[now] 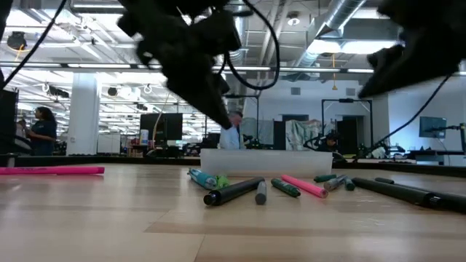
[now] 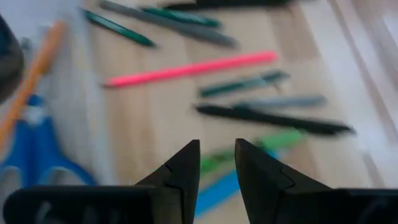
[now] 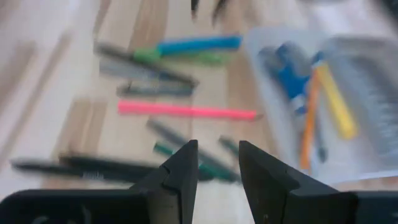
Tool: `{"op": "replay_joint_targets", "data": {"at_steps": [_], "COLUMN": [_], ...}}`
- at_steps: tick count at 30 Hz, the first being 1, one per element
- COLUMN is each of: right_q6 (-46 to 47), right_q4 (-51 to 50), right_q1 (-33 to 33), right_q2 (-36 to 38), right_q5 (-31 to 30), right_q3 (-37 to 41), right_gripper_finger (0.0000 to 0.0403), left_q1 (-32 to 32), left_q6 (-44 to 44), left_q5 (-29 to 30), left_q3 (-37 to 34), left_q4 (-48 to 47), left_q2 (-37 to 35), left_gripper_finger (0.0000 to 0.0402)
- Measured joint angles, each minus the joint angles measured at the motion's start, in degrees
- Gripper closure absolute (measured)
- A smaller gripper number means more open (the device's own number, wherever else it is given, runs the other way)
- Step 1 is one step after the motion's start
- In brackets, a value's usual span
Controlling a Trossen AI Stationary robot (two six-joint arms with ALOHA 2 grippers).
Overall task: Pick & place school supplies into a supply box
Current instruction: Put the gray pen into the supply box
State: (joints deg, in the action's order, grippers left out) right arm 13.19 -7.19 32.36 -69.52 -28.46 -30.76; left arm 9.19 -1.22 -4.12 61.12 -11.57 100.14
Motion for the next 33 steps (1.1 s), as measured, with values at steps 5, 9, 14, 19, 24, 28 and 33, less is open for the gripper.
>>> {"op": "replay_joint_targets", "data": {"at_steps": [5,9,14,19,24,28,33], "right_q6": [-5.21,-6.18,-10.02,-13.75,-15.43,-17.48,-21.58], "right_q4": [7.01,7.73,7.60,7.65,8.46,10.81,14.48], "right_q1": [-0.19,-0.12,-1.01,-3.42,-7.11,-9.11,-9.20], "right_q2": [-11.34,-16.09,-18.12,-17.90,-17.92,-17.92,-17.92], "right_q5": [3.65,4.48,6.11,6.15,11.33,18.31,21.29], "right_q3": [-0.59,-3.07,-4.37,-4.63,-4.63,-4.63,-4.63], "right_gripper_finger": [0.0294,0.0294,0.0294,0.0294,0.0294,0.0294,0.0294], "left_q1": [8.95,15.41,21.16,23.69,23.75,23.26,23.28], "left_q6": [-0.06,0.14,2.14,2.33,4.41,5.55,5.99], "left_q5": [6.32,12.74,19.51,24.11,25.78,26.00,26.01], "left_q3": [-0.25,-0.57,-0.57,-0.57,-0.57,-0.57,-2.05], "left_q4": [-2.13,-2.25,-3.26,-3.71,-4.39,-4.63,-4.16], "left_q2": [0.00,0.00,0.00,0.00,0.00,0.00,0.00], "left_gripper_finger": [0.0316,0.0318,0.0318,0.0318,0.0318,0.0318,0.0318]}}
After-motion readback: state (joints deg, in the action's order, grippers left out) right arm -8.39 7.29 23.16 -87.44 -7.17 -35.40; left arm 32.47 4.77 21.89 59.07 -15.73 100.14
